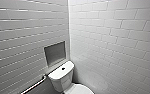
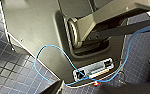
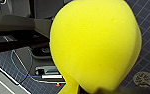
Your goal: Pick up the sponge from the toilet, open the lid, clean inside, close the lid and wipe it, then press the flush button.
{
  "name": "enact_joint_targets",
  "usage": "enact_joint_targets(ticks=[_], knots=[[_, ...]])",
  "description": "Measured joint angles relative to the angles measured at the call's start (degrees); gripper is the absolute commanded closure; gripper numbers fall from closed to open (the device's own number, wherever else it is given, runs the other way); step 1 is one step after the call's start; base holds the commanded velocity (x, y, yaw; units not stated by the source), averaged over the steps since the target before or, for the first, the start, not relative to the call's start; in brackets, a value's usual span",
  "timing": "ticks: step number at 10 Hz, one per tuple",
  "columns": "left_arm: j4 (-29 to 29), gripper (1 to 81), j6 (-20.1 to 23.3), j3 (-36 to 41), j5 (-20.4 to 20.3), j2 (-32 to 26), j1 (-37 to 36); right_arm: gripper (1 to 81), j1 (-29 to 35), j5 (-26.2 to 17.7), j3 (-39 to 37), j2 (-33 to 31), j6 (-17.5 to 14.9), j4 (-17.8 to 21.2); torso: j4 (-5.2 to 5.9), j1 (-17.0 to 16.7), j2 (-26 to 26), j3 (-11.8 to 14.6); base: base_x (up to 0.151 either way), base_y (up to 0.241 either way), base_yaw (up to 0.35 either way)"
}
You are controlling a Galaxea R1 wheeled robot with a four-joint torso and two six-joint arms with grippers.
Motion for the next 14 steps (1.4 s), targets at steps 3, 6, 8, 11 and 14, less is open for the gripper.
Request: enact_joint_targets(ticks=[3, 6, 8, 11, 14], knots=[[0.0, 1.0, -0.1, -0.2, -3.3, 0.4, -0.1, 81.1, 3.9, -2.2, -2.3, 0.3, -2.1, 2.5, 0.0, 0.0, 0.0, 0.0, 0.0, 0.0, 0.0], [0.0, 1.0, -0.1, 0.4, -3.7, -1.2, -0.2, 81.1, 2.0, -0.5, 2.0, -1.2, -2.2, 2.6, 0.0, 0.0, 0.0, 0.0, 0.0, 0.0, 0.0], [0.0, 1.0, 0.0, 2.1, -3.7, -2.2, -0.2, 81.1, 1.3, 3.1, 10.5, -5.2, -2.2, 2.7, 0.0, 0.0, 0.0, 0.0, 0.0, 0.0, 0.0], [0.0, 1.0, 0.0, 6.6, -4.4, -4.1, -0.1, 81.1, 0.7, 7.8, 22.6, -10.9, -2.1, 3.1, 0.0, 0.0, 0.0, 0.0, 0.0, 0.0, 0.0], [0.0, 1.0, 0.0, 6.6, -4.4, -4.6, -0.2, 81.1, -1.3, 10.1, 25.7, -14.4, -2.1, 3.1, 0.0, 0.0, 0.0, 0.0, 0.0, 0.0, 0.0]])
